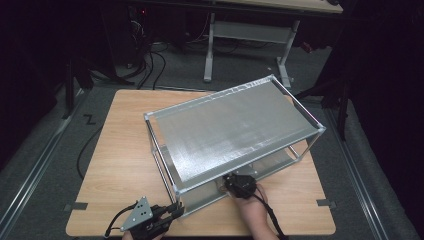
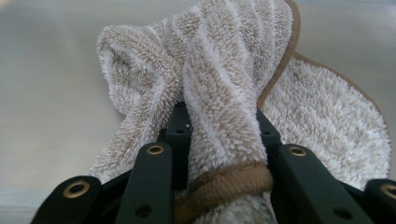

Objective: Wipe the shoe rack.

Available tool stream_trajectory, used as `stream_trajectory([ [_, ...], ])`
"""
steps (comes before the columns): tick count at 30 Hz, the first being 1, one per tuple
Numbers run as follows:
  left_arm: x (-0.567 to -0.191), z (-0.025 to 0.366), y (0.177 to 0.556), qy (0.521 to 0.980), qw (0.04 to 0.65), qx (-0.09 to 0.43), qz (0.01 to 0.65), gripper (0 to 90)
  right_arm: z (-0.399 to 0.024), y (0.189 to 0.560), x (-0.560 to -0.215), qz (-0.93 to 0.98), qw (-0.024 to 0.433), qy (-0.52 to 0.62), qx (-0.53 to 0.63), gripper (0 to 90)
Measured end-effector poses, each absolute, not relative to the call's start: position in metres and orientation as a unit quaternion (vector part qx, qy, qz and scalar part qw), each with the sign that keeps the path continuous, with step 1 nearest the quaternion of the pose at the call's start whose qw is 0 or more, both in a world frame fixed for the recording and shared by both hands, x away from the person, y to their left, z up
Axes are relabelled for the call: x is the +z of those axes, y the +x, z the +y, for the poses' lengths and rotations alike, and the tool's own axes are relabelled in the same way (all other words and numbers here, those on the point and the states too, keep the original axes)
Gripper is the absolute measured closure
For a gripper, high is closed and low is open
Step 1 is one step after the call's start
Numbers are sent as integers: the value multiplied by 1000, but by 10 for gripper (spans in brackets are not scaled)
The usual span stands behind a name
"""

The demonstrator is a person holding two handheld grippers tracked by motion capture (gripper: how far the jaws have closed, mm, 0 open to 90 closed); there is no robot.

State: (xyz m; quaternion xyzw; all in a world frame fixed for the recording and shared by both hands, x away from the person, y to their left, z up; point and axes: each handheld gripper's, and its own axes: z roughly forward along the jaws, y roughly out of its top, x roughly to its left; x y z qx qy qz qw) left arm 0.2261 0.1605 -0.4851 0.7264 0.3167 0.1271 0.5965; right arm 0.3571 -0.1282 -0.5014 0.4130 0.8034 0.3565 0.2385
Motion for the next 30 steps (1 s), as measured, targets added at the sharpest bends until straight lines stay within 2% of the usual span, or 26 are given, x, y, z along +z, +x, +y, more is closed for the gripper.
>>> stream_trajectory([
  [8,-485,160,227,727,596,127,315,765,-83,330,-502,829,210,355,378,687],
  [9,-485,160,227,728,596,127,315,765,-81,329,-502,835,224,342,369,687],
  [16,-485,159,228,728,596,127,314,766,-57,311,-502,860,179,297,373,687],
  [21,-485,159,228,727,597,128,314,766,-39,296,-503,846,148,315,403,691],
  [27,-485,159,228,728,595,131,313,768,-40,296,-503,844,143,319,406,699],
  [30,-485,159,228,728,594,134,313,769,-43,296,-501,845,155,310,407,705],
])
